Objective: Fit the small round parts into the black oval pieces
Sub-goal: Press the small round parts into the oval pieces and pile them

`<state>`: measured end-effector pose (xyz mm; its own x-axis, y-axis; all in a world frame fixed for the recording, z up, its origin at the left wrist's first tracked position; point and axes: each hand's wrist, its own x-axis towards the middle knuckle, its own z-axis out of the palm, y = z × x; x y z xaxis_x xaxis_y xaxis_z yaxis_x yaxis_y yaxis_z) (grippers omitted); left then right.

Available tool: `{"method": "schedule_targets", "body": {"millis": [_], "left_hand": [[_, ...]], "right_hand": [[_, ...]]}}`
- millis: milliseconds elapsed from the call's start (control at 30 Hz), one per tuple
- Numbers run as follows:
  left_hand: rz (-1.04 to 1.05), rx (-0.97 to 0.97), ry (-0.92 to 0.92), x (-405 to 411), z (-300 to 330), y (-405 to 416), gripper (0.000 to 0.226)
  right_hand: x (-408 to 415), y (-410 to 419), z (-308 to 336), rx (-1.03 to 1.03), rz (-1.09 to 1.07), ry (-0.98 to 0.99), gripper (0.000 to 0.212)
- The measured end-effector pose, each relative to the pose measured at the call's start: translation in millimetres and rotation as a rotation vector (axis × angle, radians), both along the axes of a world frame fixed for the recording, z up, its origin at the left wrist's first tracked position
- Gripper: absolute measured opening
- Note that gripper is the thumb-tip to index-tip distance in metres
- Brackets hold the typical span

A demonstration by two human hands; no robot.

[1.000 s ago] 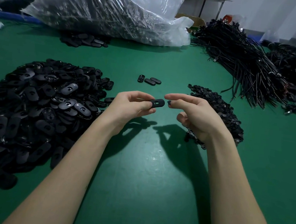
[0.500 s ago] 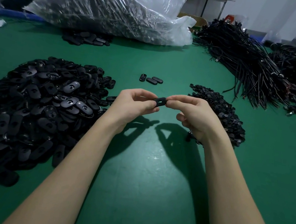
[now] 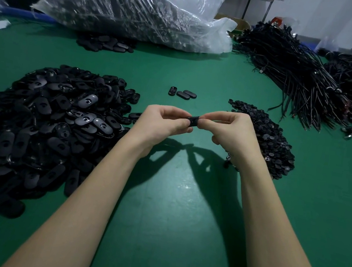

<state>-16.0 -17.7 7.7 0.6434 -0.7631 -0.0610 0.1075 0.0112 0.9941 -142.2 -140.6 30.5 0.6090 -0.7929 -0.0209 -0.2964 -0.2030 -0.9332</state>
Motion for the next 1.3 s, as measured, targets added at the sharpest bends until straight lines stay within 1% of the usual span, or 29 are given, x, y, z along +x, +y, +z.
{"method": "schedule_targets", "body": {"millis": [200, 733, 867, 1000, 1133, 1300], "left_hand": [[-0.010, -0.006, 0.017, 1, 0, -1, 0.014], [-0.053, -0.003, 0.007, 0, -1, 1, 0.012], [-0.078, -0.019, 0.020, 2, 0, 3, 0.012], [-0.097, -0.034, 0.082, 4, 2, 4, 0.011], [-0.131, -0.042, 0.146, 5, 6, 6, 0.009], [-0.112, -0.037, 0.161, 4, 7, 6, 0.007]], "right_hand": [[4, 1, -4, -0.049, -0.010, 0.015, 0.003], [1, 4, 0, -0.015, -0.019, 0.025, 0.005], [1, 4, 1, 0.019, -0.003, 0.011, 0.011], [-3, 0, 2, 0.059, 0.037, 0.005, 0.023], [-7, -5, 0, 0.159, 0.110, 0.014, 0.024], [-7, -5, -2, 0.164, 0.167, 0.027, 0.026]]}}
